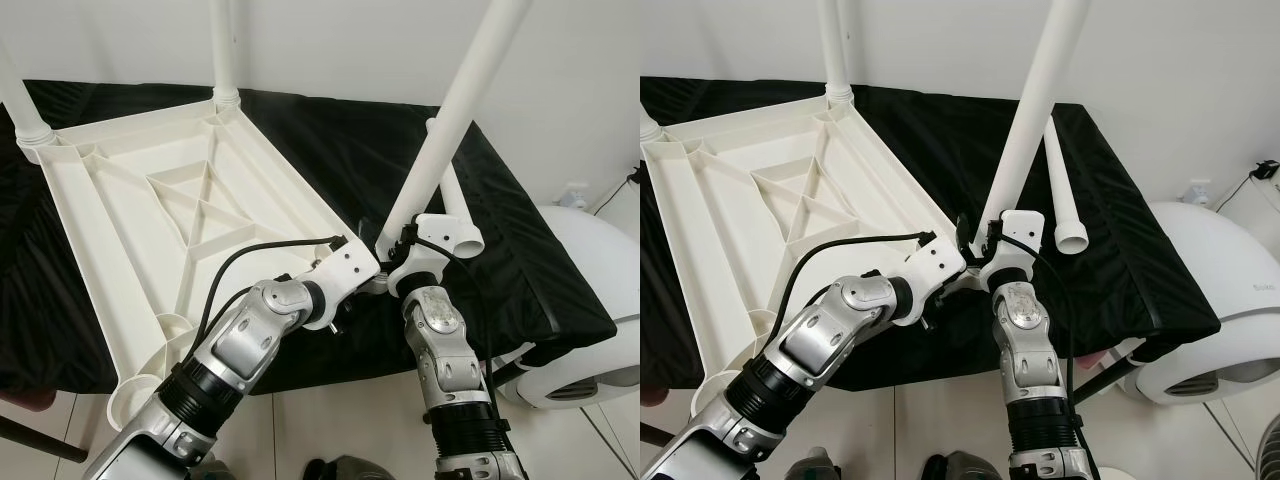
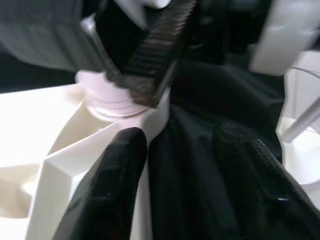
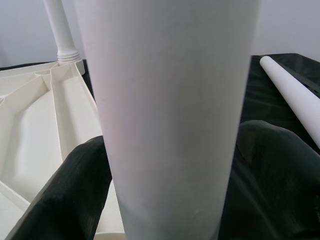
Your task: Building children table
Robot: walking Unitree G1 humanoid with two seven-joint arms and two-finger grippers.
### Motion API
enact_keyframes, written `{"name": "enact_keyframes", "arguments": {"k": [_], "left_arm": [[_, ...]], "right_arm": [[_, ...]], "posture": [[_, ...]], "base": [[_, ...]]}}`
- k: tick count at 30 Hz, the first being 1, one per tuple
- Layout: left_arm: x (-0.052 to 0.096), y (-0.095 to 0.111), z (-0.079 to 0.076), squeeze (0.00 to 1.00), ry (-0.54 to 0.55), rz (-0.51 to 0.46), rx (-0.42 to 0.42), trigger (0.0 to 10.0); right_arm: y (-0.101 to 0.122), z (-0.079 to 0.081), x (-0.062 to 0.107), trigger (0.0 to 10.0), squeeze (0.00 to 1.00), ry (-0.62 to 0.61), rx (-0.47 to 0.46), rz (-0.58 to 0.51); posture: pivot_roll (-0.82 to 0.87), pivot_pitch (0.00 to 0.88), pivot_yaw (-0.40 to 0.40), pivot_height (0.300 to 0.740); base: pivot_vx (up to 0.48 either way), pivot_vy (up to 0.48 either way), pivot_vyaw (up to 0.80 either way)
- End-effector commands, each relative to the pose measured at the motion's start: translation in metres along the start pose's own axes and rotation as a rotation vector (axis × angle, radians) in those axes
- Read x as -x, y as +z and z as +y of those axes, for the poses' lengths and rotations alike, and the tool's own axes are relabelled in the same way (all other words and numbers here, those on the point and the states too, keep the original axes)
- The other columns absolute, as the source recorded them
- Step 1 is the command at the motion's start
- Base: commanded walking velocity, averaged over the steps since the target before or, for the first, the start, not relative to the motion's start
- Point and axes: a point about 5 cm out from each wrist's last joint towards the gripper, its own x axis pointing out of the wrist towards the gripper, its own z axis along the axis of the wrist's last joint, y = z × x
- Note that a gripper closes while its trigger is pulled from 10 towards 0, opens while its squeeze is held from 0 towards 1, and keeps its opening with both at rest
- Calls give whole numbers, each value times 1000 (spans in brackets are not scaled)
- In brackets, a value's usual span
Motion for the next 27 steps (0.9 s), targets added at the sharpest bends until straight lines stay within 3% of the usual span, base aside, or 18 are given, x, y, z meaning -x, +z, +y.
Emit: {"name": "enact_keyframes", "arguments": {"k": [1, 2, 3, 4, 5, 10, 18, 19, 20, 22, 23, 24, 27], "left_arm": [[4, 5, 2, 1000, -13, 6, -43, 10000], [4, 5, 2, 1000, -13, 6, -43, 10000], [7, 5, 3, 239, -15, 11, -67, 10000], [7, 5, 3, 239, -15, 11, -67, 10000], [12, 7, 4, 0, -17, 4, -79, 10000], [32, 14, 12, 0, -32, -31, -123, 10000], [45, 16, 23, 0, -3, -81, -112, 10000], [49, 18, 35, 0, 73, -111, -76, 10000], [49, 18, 35, 0, 73, -111, -76, 10000], [55, 20, 54, 0, 216, -151, -3, 10000], [55, 20, 54, 0, 216, -151, -3, 10000], [59, 22, 65, 0, 328, -154, -31, 10000], [70, 35, 81, 0, 500, -202, -26, 10000]], "right_arm": [[-3, -6, 1, 10000, 0, -14, 5, 19], [-3, -6, 1, 10000, 0, -14, 5, 19], [-3, -7, 1, 10000, 0, -11, 6, 21], [-3, -7, 1, 10000, 0, -11, 6, 21], [-3, -7, 0, 10000, 0, -5, 6, 22], [-3, -11, -3, 10000, 0, 27, -6, 18], [-1, -14, -7, 10000, 0, 82, -22, 3], [-1, -18, -9, 10000, 0, 97, -23, 3], [-1, -18, -9, 10000, 0, 97, -23, 3], [0, -22, -12, 10000, 0, 128, -21, 2], [0, -22, -12, 10000, 0, 128, -21, 2], [1, -23, -14, 10000, 0, 159, -12, -1], [7, -25, -18, 10000, 0, 222, -4, -14]], "posture": [[34, 6, -121, 740], [34, 6, -121, 740], [34, 6, -121, 740], [34, 6, -121, 740], [33, 13, -122, 740], [37, 30, -120, 740], [37, 42, -118, 740], [35, 58, -118, 740], [35, 58, -118, 740], [34, 69, -118, 740], [34, 69, -118, 740], [37, 83, -120, 740], [40, 103, -124, 740]], "base": [[0, 0, 0], [0, 0, 0], [0, 0, 0], [0, 0, 0], [0, 0, 0], [0, 0, 0], [0, 0, 0], [0, 0, 0], [0, 0, 0], [0, 0, 0], [0, 0, 0], [0, 0, 0], [0, 0, 0]]}}
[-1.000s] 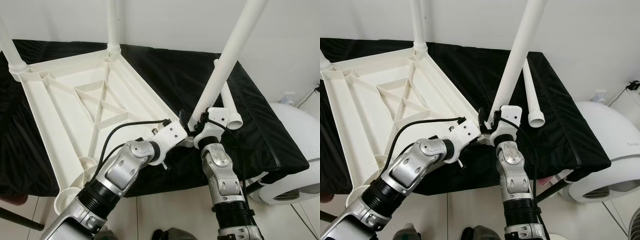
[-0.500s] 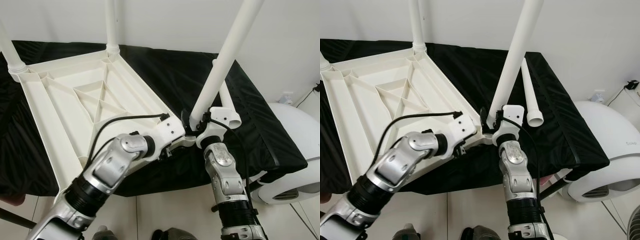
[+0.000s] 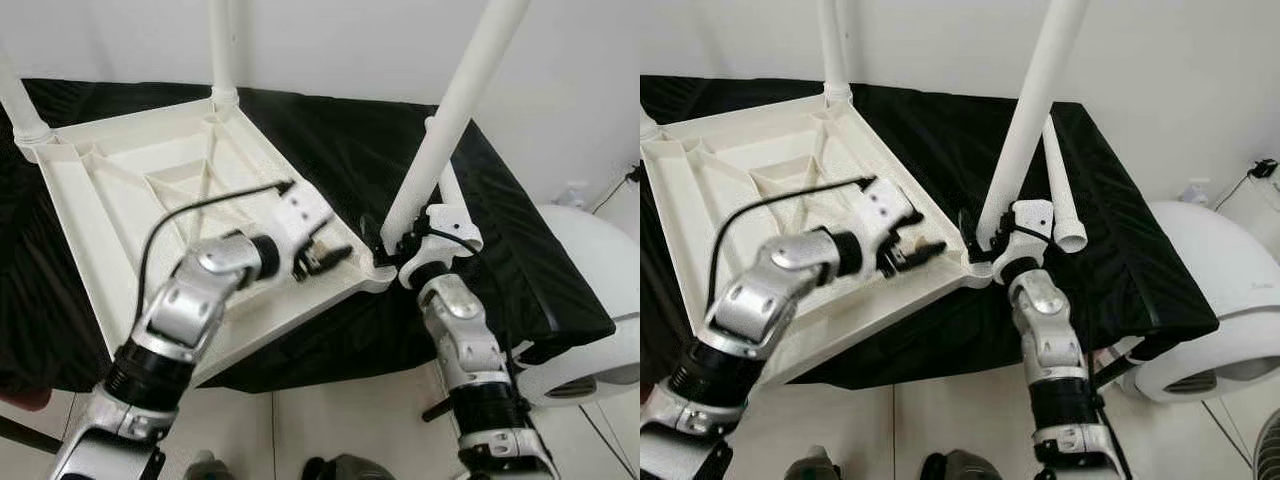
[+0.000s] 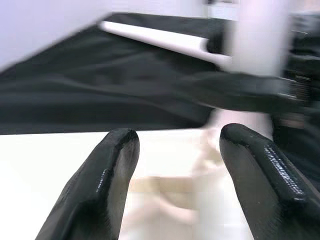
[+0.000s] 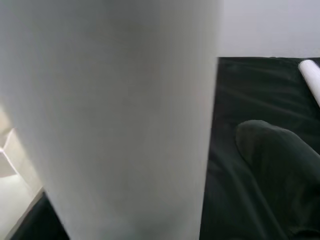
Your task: Building children table
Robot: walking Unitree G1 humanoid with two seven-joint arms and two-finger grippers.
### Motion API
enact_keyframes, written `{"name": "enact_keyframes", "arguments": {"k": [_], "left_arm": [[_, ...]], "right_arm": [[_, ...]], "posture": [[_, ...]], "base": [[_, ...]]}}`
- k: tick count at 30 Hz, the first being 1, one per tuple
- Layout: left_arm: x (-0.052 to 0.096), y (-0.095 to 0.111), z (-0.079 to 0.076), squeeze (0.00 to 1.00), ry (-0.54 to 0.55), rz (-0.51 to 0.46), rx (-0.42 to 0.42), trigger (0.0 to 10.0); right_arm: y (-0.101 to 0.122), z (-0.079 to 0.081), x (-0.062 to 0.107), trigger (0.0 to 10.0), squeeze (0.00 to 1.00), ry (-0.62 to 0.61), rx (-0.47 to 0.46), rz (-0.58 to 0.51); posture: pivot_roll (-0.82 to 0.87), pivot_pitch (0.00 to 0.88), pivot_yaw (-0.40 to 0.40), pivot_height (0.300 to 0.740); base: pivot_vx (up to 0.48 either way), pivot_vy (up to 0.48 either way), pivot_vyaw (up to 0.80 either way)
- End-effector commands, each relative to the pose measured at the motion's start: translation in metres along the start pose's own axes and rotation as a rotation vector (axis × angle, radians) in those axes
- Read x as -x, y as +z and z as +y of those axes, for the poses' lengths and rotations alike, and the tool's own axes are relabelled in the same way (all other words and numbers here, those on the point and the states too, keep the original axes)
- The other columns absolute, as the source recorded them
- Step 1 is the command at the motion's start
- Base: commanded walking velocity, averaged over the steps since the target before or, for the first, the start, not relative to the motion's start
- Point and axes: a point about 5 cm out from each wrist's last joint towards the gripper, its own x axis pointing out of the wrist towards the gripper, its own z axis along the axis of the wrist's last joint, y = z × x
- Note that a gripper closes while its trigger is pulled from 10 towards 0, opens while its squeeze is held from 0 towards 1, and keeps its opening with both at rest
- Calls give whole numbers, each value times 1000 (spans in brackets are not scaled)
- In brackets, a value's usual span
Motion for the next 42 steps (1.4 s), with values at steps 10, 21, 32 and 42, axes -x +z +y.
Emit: {"name": "enact_keyframes", "arguments": {"k": [10, 21, 32, 42], "left_arm": [[14, 21, 25, 0, 403, -88, 58, 10000], [12, 30, 16, 0, 368, -139, 53, 10000], [9, 37, -1, 0, 354, -170, 100, 10000], [8, 35, -12, 0, 342, -167, 139, 10000]], "right_arm": [[12, -15, -10, 10000, 0, 64, 24, -22], [21, -17, -33, 10000, 0, 189, 35, -64], [35, -12, -65, 10000, 0, 225, 82, -77], [43, -15, -83, 10000, 0, 193, 94, -63]], "posture": [[39, 167, -133, 740], [28, 230, -147, 740], [38, 285, -154, 740], [34, 305, -133, 740]], "base": [[0, 0, 0], [0, 0, 0], [0, 0, 0], [0, 0, 0]]}}
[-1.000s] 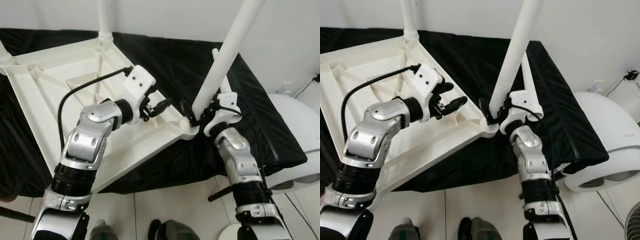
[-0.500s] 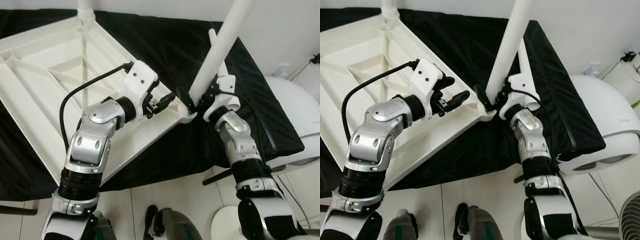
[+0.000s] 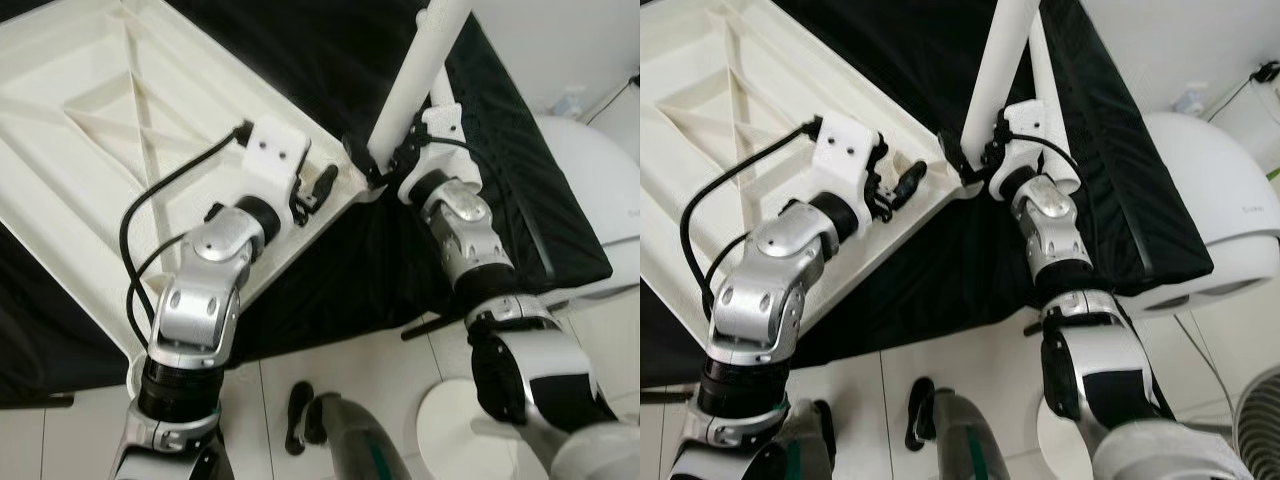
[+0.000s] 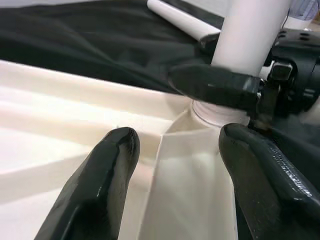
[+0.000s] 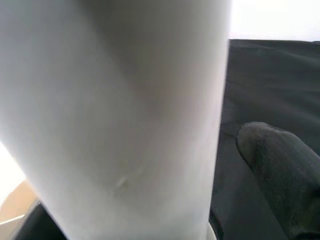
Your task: Building children table
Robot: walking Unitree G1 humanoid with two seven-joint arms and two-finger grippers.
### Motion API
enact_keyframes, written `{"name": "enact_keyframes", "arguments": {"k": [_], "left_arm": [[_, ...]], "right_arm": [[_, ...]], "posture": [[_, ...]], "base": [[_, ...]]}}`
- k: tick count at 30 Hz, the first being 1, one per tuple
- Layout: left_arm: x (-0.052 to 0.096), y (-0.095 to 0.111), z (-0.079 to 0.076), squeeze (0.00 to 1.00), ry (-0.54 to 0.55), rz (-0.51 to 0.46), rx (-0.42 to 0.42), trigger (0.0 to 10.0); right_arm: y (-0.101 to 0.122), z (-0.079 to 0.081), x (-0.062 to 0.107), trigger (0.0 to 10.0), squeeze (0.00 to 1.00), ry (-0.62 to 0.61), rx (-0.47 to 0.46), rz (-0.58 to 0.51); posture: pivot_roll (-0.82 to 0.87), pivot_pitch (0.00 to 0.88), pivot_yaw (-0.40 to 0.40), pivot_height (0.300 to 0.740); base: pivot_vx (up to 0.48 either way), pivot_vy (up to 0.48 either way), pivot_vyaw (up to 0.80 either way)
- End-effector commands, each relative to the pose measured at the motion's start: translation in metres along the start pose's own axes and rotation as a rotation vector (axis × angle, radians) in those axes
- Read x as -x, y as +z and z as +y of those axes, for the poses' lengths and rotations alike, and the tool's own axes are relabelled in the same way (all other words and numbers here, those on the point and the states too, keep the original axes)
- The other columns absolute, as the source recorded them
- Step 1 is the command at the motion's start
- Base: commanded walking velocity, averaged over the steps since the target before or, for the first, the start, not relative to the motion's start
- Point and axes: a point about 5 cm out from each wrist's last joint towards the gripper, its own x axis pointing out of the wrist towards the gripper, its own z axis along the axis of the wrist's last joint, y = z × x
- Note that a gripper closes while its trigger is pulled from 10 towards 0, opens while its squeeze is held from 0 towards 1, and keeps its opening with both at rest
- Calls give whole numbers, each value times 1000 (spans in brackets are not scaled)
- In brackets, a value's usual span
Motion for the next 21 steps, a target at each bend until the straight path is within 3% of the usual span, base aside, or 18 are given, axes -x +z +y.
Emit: {"name": "enact_keyframes", "arguments": {"k": [1, 11, 16, 21], "left_arm": [[2, -2, -5, 0, -12, 7, -2, 10000], [-6, -4, -10, 0, 22, 25, 26, 10000], [-9, -7, -12, 0, 32, 35, 91, 10000], [-10, -11, -11, 0, 41, 50, 94, 10000]], "right_arm": [[-19, -5, 9, 10000, 0, -34, -14, 90], [-15, -1, 4, 10000, 0, 16, 7, 44], [-15, 2, 13, 10000, 0, 33, 35, -12], [-17, 2, 19, 10000, 0, 16, 53, -31]], "posture": [[31, 306, -127, 740], [40, 289, -126, 740], [47, 268, -124, 740], [50, 244, -120, 740]], "base": [[0, 0, 0], [0, 0, 0], [0, 0, 0], [0, 0, 0]]}}
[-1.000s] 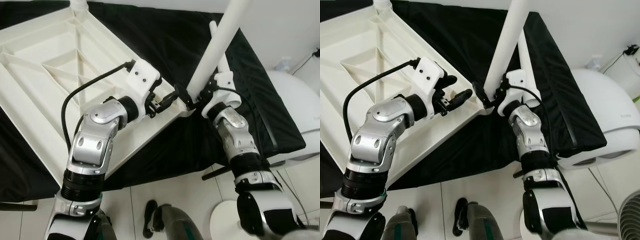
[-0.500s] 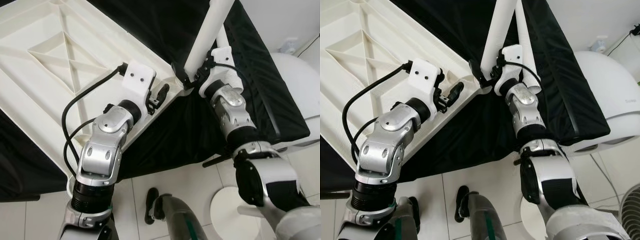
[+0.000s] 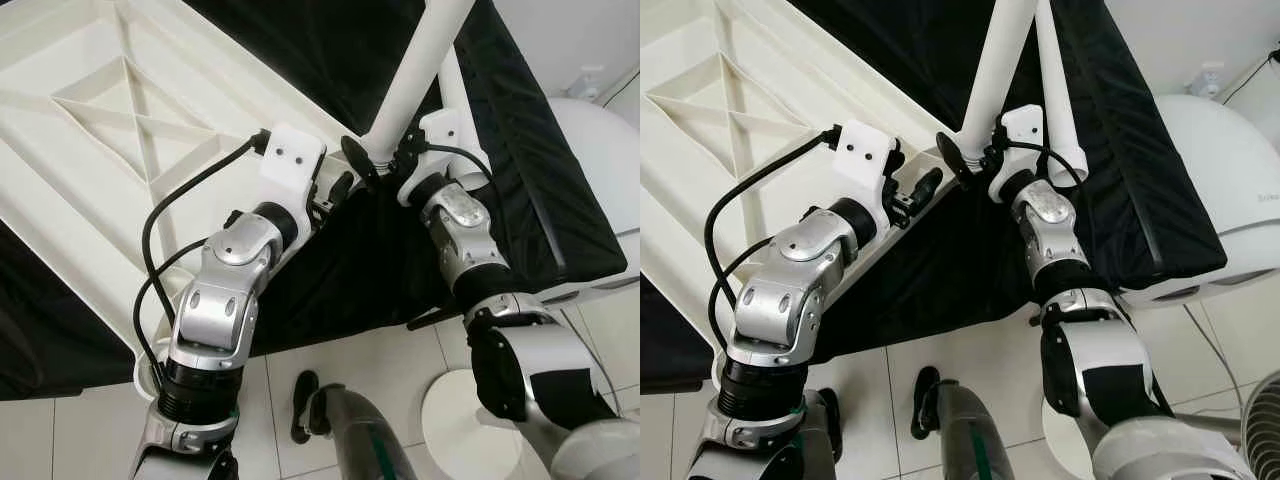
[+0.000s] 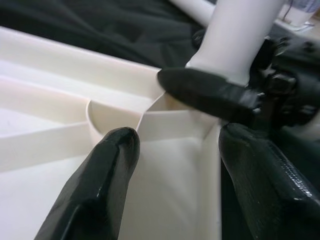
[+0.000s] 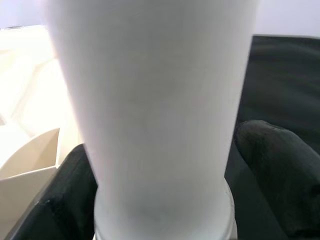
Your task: Building children table
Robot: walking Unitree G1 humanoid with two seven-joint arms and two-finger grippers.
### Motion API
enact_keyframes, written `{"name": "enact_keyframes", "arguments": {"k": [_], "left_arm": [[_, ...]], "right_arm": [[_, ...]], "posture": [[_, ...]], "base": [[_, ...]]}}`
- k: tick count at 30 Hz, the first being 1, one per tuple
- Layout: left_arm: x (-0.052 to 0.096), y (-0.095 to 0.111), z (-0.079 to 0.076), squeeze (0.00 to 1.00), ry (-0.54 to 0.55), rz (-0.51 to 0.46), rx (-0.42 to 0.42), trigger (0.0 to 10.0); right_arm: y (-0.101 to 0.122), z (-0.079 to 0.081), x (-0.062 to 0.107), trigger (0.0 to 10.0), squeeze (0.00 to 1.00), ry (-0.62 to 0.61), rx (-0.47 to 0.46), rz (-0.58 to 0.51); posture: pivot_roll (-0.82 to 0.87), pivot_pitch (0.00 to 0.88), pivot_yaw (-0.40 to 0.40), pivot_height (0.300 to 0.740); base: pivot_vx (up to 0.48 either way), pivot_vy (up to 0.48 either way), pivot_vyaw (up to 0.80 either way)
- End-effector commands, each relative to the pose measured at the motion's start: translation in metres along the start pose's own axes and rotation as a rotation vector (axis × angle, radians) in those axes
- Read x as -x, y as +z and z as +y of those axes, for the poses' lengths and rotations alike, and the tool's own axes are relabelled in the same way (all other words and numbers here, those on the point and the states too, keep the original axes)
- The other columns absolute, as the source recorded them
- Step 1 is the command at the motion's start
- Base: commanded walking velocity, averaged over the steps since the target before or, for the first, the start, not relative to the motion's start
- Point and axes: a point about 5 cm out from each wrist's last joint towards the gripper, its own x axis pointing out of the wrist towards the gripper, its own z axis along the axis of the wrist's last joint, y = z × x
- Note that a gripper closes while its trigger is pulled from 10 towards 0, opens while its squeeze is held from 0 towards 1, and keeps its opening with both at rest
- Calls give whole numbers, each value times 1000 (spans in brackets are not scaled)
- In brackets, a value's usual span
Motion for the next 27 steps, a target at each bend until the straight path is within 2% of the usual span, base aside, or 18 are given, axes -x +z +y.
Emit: {"name": "enact_keyframes", "arguments": {"k": [1, 9, 10, 17, 19, 24, 27], "left_arm": [[-1, -6, 1, 0, 58, 20, 14, 10000], [-5, -7, 8, 0, 74, 21, -7, 10000], [-7, -6, 11, 0, 78, 17, -21, 10000], [-8, -5, 14, 0, 75, 10, -26, 10000], [-7, -6, 15, 0, 50, 14, -35, 10000], [-3, -8, 13, 0, -12, 35, -86, 10000], [4, -12, 10, 0, -98, 55, -122, 10000]], "right_arm": [[-8, 0, 11, 10000, 0, -15, 18, 15], [-5, 1, 27, 10000, 0, -111, 47, -56], [-6, 4, 34, 10000, 0, -148, 49, -70], [-7, 14, 47, 10000, 0, -178, 23, -80], [-7, 22, 58, 10000, 0, -176, 7, -82], [-9, 26, 69, 10000, 0, -191, -7, -69], [-10, 33, 82, 10000, 0, -207, -4, -44]], "posture": [[51, 234, -117, 740], [52, 184, -112, 740], [52, 156, -108, 740], [46, 127, -100, 740], [44, 115, -94, 740], [50, 103, -93, 740], [50, 93, -95, 740]], "base": [[0, 0, 0], [0, 0, 0], [0, 0, 0], [0, 0, 0], [0, 0, 0], [0, 0, 0], [0, 0, 0]]}}
